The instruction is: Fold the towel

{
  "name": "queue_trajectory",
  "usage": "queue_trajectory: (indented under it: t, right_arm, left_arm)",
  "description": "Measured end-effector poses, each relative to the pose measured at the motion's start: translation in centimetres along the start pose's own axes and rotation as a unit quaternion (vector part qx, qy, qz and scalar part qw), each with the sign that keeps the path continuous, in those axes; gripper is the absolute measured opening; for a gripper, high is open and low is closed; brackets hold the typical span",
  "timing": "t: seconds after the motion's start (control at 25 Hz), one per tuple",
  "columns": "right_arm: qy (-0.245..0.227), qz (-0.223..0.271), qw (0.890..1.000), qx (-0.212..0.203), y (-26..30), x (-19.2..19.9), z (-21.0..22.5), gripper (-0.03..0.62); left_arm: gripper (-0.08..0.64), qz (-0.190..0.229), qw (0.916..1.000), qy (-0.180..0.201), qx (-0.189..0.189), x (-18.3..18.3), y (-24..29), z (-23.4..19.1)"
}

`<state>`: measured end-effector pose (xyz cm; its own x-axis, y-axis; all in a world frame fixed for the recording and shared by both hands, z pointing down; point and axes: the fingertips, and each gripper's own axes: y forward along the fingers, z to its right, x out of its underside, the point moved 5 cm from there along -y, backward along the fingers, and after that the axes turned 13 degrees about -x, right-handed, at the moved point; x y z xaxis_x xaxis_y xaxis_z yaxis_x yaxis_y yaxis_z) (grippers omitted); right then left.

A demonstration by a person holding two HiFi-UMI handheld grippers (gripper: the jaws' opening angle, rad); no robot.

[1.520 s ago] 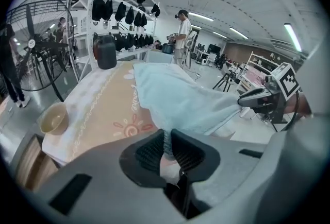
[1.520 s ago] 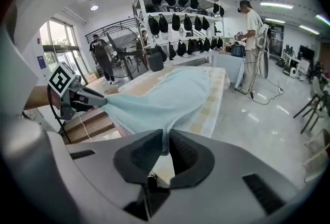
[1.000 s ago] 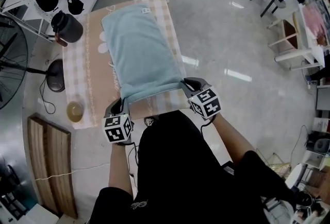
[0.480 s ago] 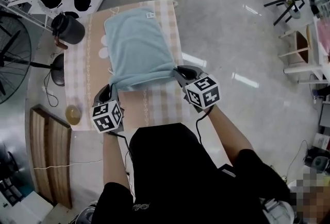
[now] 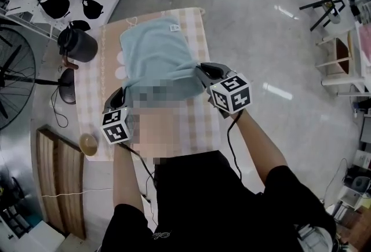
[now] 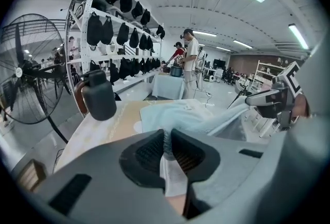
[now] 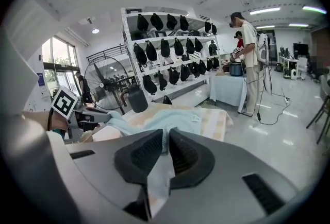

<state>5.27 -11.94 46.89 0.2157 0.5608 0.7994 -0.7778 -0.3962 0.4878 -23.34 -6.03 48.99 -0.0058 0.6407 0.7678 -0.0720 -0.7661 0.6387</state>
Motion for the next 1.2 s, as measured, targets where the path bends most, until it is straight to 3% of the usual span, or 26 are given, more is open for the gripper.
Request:
queue_trajectory:
  t: [0.64, 1.2]
  right_arm:
    - [0.02, 0.005, 0.999, 0.03, 11.0, -8.2, 8.9, 0.041]
    - [0.088, -0.006, 0.995, 0.034, 18.2, -9.4, 16.3, 0.043]
  left_arm:
    - [0.046, -0.026, 0.9974, 0.011, 0.067, -7.6, 15.2, -4.3]
    - [0.049, -0.069, 0.9937, -0.018, 0.087, -9.8, 25.3, -5.9]
